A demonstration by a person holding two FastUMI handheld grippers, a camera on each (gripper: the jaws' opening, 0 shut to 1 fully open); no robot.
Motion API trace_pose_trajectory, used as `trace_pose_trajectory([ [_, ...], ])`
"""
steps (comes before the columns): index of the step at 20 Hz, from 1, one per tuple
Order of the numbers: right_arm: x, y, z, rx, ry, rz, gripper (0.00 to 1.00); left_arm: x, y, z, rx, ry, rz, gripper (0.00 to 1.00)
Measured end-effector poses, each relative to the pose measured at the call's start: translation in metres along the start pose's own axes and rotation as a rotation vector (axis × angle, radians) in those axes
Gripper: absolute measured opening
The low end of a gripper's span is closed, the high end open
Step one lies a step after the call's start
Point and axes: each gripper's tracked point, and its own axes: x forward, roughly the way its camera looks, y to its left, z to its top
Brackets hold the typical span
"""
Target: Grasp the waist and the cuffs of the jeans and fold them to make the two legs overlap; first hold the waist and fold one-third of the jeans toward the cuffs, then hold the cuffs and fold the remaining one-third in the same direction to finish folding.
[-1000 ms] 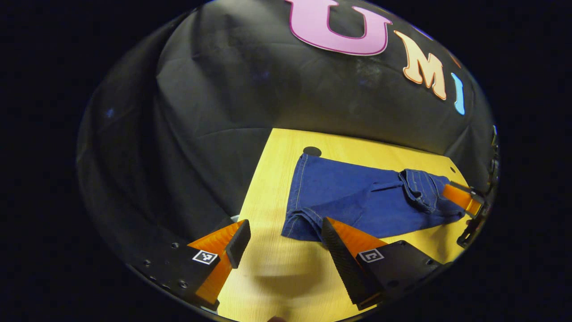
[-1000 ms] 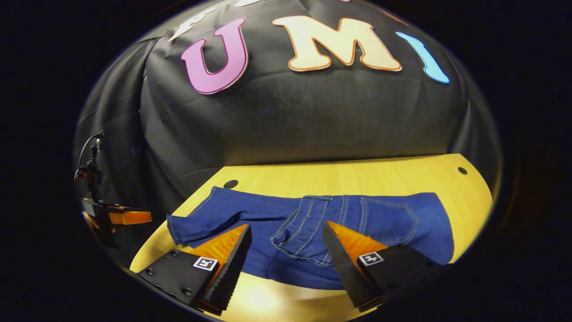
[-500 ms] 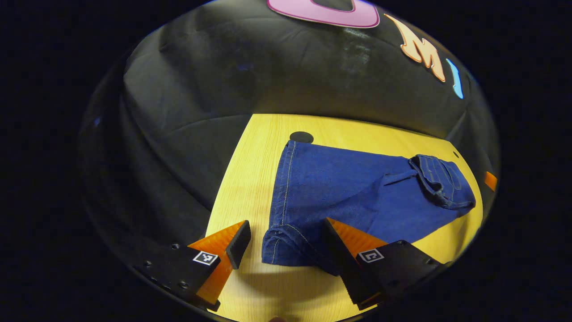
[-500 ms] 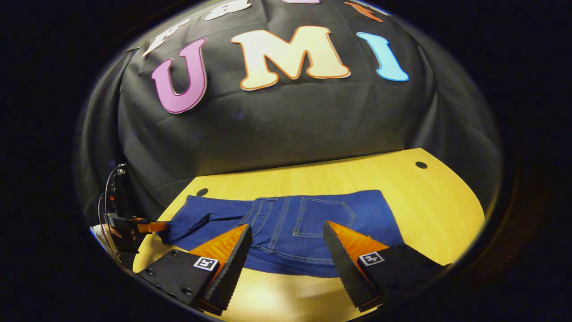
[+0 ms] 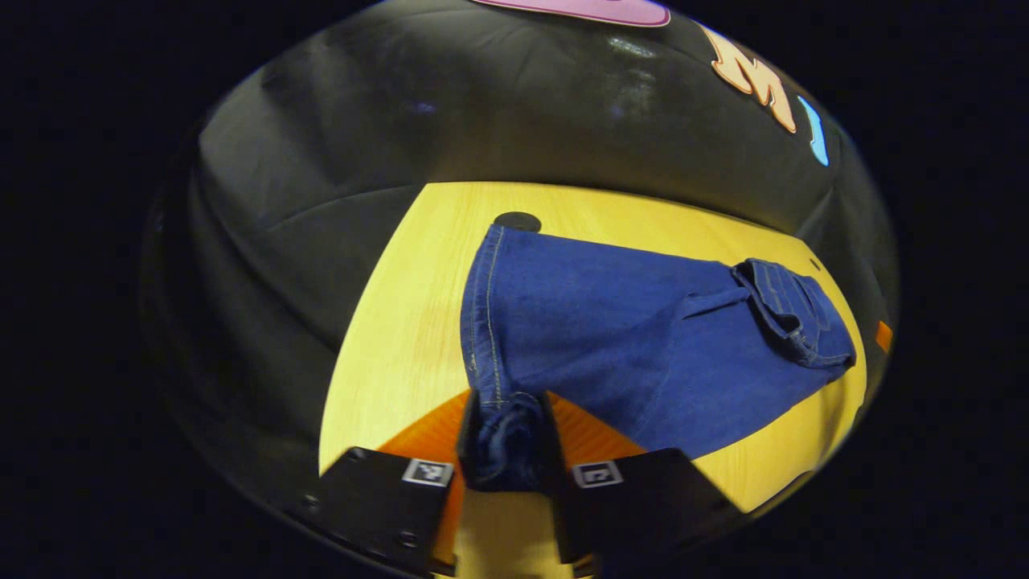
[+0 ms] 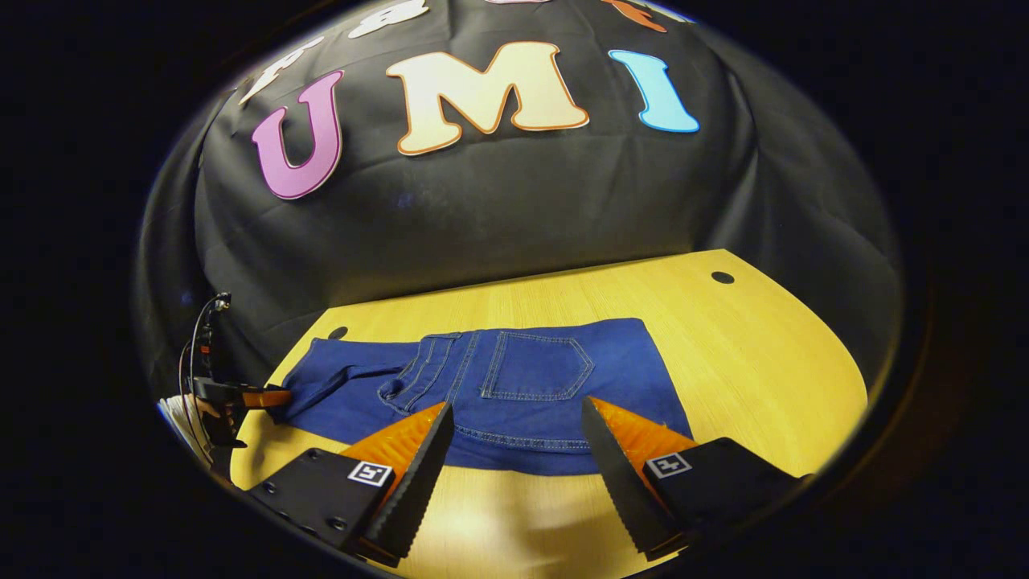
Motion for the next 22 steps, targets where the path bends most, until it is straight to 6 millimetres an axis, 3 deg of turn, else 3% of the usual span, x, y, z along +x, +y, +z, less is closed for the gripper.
trace_pose_trajectory([
  [2,-0.001,-0.002,0.004,0.003,-0.012,0.005,0.98,0.0,-0.001,0.002,-0.009,-0.008,0.003,0.17],
  [4,-0.003,-0.003,0.008,0.008,-0.022,0.018,0.94,-0.001,-0.001,0.004,-0.001,0.0,0.02,0.05],
  [5,-0.004,-0.004,0.011,0.008,-0.03,0.023,0.99,-0.003,-0.001,0.006,0.0,0.004,0.032,0.01],
  [8,-0.012,-0.013,0.018,0.012,-0.053,0.037,0.98,-0.02,-0.015,0.025,-0.034,-0.032,0.016,0.0],
  [15,-0.031,-0.049,0.023,0.032,-0.045,0.066,0.98,-0.073,-0.087,0.103,-0.213,-0.166,-0.142,0.0],
  [16,-0.035,-0.056,0.024,0.034,-0.043,0.071,0.94,-0.08,-0.097,0.112,-0.205,-0.181,-0.144,0.0],
  [19,-0.045,-0.077,0.03,0.034,-0.044,0.084,0.98,-0.096,-0.12,0.131,-0.14,-0.215,-0.134,0.0],
  [22,-0.055,-0.102,0.034,0.022,-0.046,0.086,0.98,-0.104,-0.158,0.152,-0.113,-0.243,-0.152,0.0],
])
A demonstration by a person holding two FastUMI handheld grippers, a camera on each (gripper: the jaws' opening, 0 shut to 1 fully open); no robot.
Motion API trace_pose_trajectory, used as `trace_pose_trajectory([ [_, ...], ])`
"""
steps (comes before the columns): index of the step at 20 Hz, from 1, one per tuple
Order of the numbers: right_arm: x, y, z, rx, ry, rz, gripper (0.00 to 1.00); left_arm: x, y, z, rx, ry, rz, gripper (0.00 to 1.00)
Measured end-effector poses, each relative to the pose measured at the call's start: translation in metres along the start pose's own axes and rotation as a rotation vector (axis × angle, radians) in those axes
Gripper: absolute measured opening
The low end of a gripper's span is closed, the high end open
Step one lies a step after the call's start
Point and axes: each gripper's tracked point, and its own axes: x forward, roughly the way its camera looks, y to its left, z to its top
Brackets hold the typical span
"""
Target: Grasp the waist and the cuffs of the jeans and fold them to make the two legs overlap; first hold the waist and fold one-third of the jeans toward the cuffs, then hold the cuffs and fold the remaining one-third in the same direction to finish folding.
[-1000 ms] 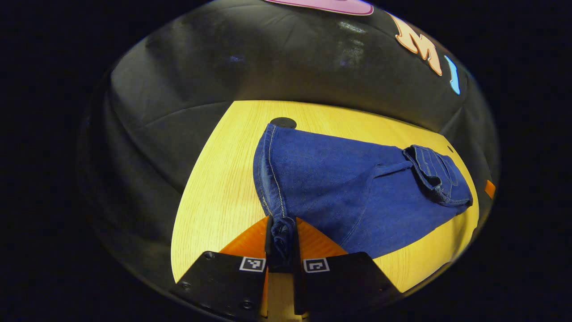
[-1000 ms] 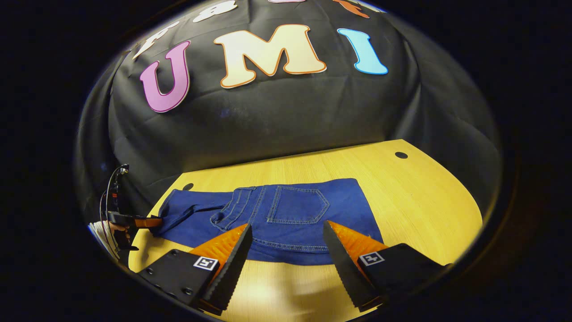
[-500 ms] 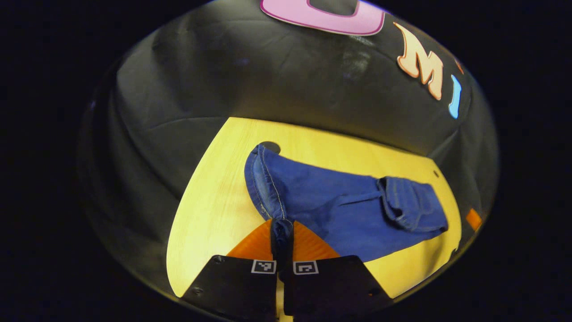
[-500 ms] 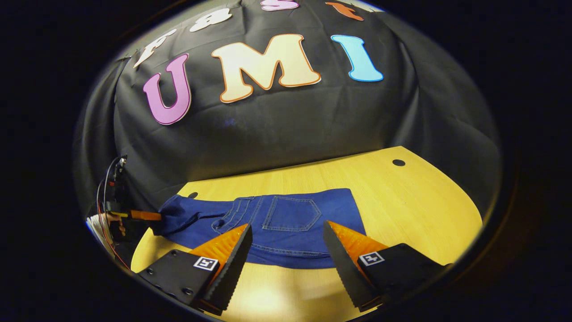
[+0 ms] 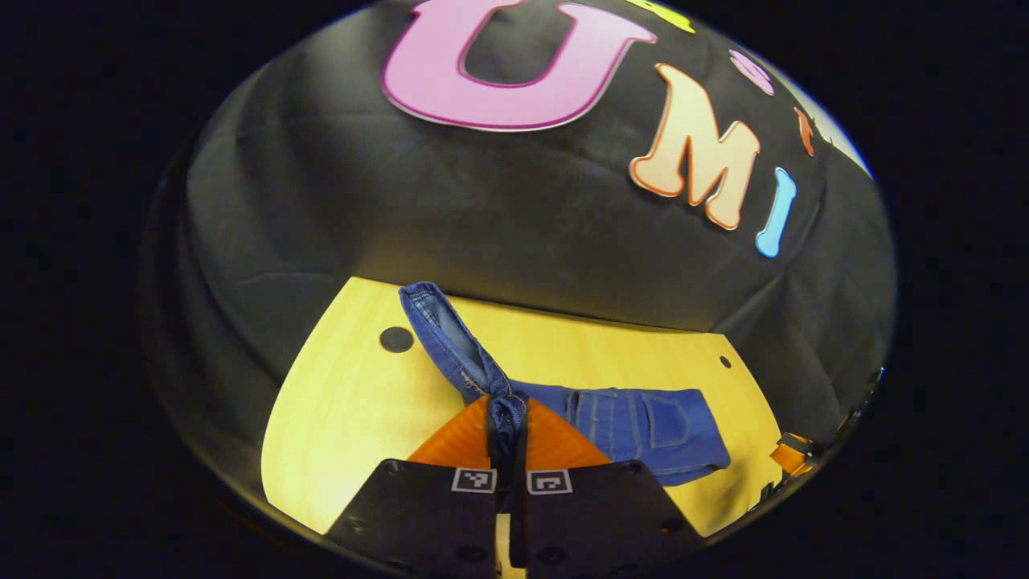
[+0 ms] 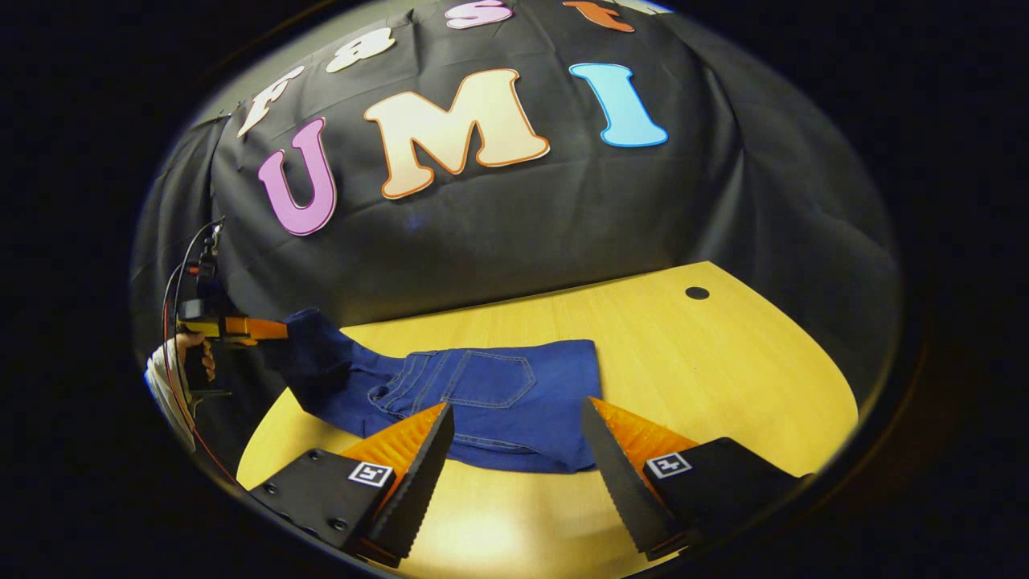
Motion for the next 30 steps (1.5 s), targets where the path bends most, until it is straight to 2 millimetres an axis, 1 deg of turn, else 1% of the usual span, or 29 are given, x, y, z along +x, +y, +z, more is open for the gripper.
trace_pose_trajectory([
  [2,-0.008,-0.016,0.004,0.0,-0.005,-0.003,0.98,0.004,-0.031,0.007,0.008,-0.01,-0.015,0.0],
  [3,-0.01,-0.023,0.006,0.003,-0.007,-0.004,0.94,0.007,-0.046,0.012,0.014,-0.014,-0.031,0.0],
  [4,-0.013,-0.03,0.005,0.007,-0.009,-0.007,0.98,0.007,-0.061,0.015,0.027,-0.024,-0.041,0.0],
  [5,-0.017,-0.039,0.006,0.01,-0.008,-0.009,0.98,0.009,-0.077,0.021,0.045,-0.03,-0.054,0.0],
  [8,-0.027,-0.061,0.004,0.018,-0.007,-0.026,0.98,0.015,-0.118,0.028,0.09,-0.039,-0.087,0.0],
  [9,-0.03,-0.07,0.006,0.023,-0.011,-0.032,0.98,0.019,-0.134,0.025,0.103,-0.036,-0.105,0.0],
  [10,-0.035,-0.078,0.007,0.028,-0.016,-0.039,0.94,0.022,-0.147,0.024,0.114,-0.036,-0.12,0.02],
  [11,-0.038,-0.086,0.009,0.034,-0.021,-0.048,0.94,0.027,-0.162,0.022,0.122,-0.029,-0.133,0.0],
  [12,-0.043,-0.093,0.01,0.039,-0.026,-0.057,0.94,0.031,-0.175,0.02,0.132,-0.024,-0.146,0.0],
  [14,-0.051,-0.109,0.012,0.045,-0.032,-0.076,0.94,0.04,-0.198,0.012,0.151,-0.003,-0.165,0.0],
  [16,-0.06,-0.124,0.012,0.048,-0.034,-0.094,0.94,0.05,-0.215,0.0,0.163,0.025,-0.152,0.0],
  [17,-0.064,-0.132,0.011,0.046,-0.032,-0.103,0.98,0.055,-0.223,-0.007,0.166,0.037,-0.148,0.0],
  [19,-0.074,-0.145,0.011,0.043,-0.032,-0.118,0.98,0.067,-0.24,-0.021,0.158,0.052,-0.147,0.0],
  [23,-0.089,-0.168,0.013,0.041,-0.034,-0.136,0.98,0.087,-0.256,-0.048,0.132,0.055,-0.09,0.0],
  [24,-0.092,-0.172,0.014,0.04,-0.038,-0.133,0.94,0.089,-0.261,-0.055,0.128,0.048,-0.084,0.01],
  [25,-0.094,-0.174,0.018,0.035,-0.044,-0.127,0.98,0.089,-0.274,-0.059,0.124,0.028,-0.117,0.02],
  [26,-0.096,-0.176,0.021,0.027,-0.055,-0.125,0.98,0.088,-0.285,-0.063,0.124,-0.004,-0.142,0.08],
  [27,-0.097,-0.176,0.025,0.019,-0.067,-0.113,0.94,0.077,-0.301,-0.059,0.132,-0.039,-0.169,0.27],
  [28,-0.097,-0.173,0.028,0.011,-0.077,-0.095,0.98,0.067,-0.304,-0.059,0.157,-0.078,-0.159,0.51],
  [29,-0.096,-0.169,0.03,-0.001,-0.083,-0.071,0.98,0.065,-0.309,-0.058,0.187,-0.116,-0.15,0.75],
  [30,-0.096,-0.164,0.032,-0.02,-0.089,-0.044,0.98,0.048,-0.307,-0.054,0.216,-0.153,-0.126,0.99],
])
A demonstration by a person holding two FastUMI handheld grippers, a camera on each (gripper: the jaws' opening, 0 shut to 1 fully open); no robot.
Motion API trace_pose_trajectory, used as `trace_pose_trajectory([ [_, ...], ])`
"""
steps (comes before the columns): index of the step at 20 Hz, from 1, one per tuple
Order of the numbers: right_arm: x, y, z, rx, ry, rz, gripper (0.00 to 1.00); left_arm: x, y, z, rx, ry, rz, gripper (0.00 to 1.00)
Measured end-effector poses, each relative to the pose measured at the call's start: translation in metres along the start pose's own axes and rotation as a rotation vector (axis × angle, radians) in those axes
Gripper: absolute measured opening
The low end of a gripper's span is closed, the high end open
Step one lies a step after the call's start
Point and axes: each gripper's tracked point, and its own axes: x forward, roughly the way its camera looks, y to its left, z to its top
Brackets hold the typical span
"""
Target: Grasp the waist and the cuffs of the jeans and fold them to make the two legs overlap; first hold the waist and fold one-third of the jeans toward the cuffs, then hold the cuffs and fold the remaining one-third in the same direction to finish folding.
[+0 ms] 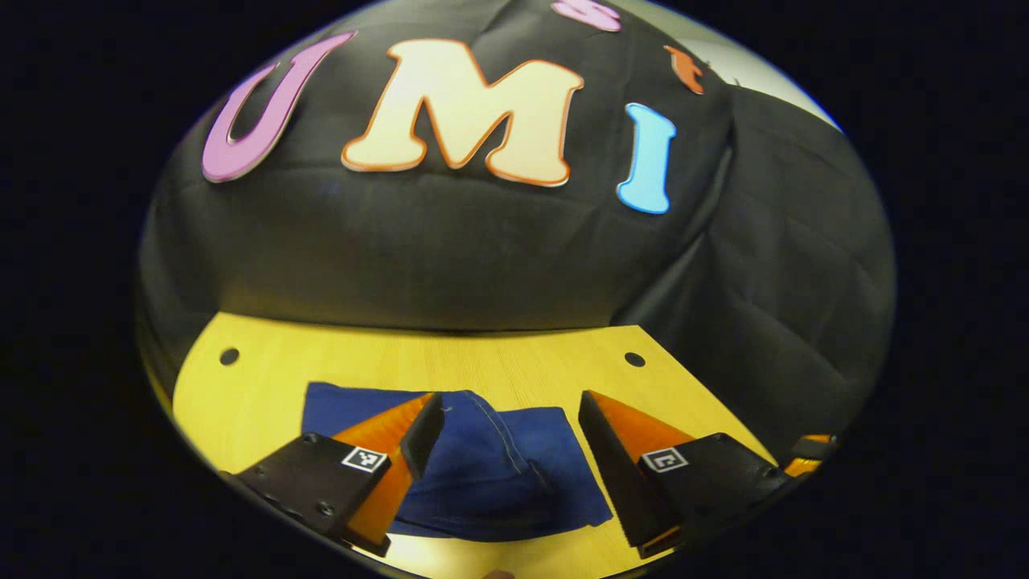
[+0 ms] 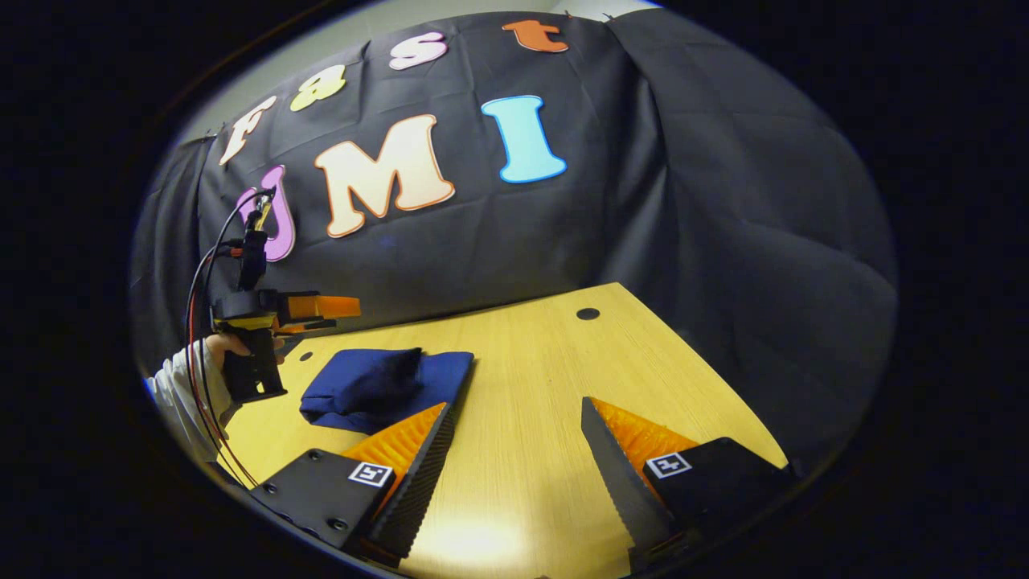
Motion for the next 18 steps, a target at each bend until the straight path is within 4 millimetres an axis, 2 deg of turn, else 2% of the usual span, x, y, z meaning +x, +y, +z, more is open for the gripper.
trace_pose_trajectory([
  [2,-0.001,0.016,0.006,-0.041,-0.016,0.055,0.98,-0.033,-0.005,0.006,0.032,-0.05,0.032,0.96],
  [3,-0.005,0.028,0.013,-0.052,-0.038,0.079,0.94,-0.05,-0.007,0.008,0.035,-0.072,0.041,0.96],
  [4,-0.009,0.039,0.025,-0.054,-0.075,0.1,0.98,-0.07,-0.008,0.01,0.039,-0.091,0.052,0.96],
  [7,-0.026,0.077,0.069,-0.034,-0.22,0.144,0.98,-0.132,-0.002,0.023,0.061,-0.193,0.103,0.96],
  [10,-0.06,0.117,0.107,-0.012,-0.347,0.177,0.98,-0.193,0.015,0.031,0.089,-0.263,0.181,0.95],
  [11,-0.073,0.128,0.116,-0.003,-0.377,0.186,0.97,-0.21,0.018,0.027,0.095,-0.28,0.193,0.95],
  [14,-0.112,0.16,0.138,0.034,-0.447,0.218,0.98,-0.259,0.015,0.027,0.1,-0.308,0.192,0.95],
  [16,-0.133,0.173,0.146,0.032,-0.484,0.227,0.98,-0.284,0.012,0.03,0.114,-0.334,0.189,0.95],
  [17,-0.143,0.178,0.144,0.025,-0.489,0.232,0.94,-0.295,0.008,0.03,0.122,-0.342,0.18,0.94],
  [18,-0.153,0.184,0.144,0.019,-0.498,0.238,0.97,-0.302,0.004,0.03,0.13,-0.349,0.169,0.94],
])
